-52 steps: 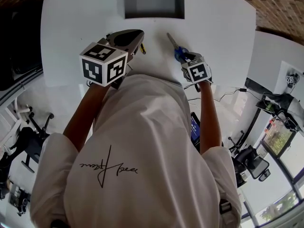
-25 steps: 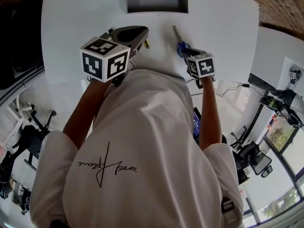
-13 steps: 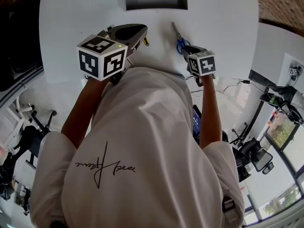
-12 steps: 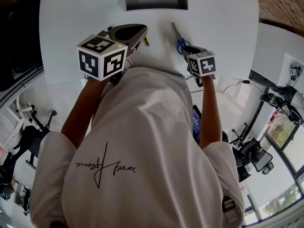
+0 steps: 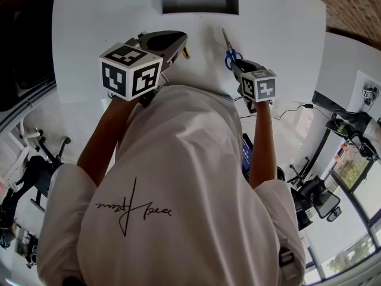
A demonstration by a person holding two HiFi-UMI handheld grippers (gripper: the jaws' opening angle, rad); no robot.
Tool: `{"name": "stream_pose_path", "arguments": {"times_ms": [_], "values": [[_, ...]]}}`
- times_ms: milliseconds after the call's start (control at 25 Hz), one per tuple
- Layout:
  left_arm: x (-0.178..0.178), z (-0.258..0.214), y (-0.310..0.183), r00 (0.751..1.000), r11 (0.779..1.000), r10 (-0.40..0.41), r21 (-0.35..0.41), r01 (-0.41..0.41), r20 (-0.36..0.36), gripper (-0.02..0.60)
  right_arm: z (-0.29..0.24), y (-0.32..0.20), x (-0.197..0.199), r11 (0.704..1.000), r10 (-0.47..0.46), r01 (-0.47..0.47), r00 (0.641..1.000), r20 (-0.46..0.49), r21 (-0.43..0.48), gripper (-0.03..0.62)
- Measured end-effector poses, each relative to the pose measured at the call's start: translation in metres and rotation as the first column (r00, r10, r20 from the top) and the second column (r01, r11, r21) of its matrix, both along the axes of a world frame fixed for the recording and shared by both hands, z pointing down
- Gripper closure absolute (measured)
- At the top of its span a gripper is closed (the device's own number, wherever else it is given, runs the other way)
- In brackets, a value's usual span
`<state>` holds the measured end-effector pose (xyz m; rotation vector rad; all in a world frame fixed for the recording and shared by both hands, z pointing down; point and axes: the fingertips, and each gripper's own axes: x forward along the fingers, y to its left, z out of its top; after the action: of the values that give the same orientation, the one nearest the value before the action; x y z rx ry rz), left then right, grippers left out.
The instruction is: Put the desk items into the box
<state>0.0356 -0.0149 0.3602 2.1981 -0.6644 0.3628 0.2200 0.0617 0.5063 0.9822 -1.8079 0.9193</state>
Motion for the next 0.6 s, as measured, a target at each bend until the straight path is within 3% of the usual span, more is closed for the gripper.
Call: {"name": "stream_pose_path", "arguments": {"times_ms": [600], "values": [[0.004, 0.001, 0.003, 1.000, 1.000, 0.007, 0.016, -0.008, 0.028, 0.577, -0.017, -0.011, -0.002, 0.998, 0.020, -0.021, 1.000, 0.019, 0.064, 0.500]]}}
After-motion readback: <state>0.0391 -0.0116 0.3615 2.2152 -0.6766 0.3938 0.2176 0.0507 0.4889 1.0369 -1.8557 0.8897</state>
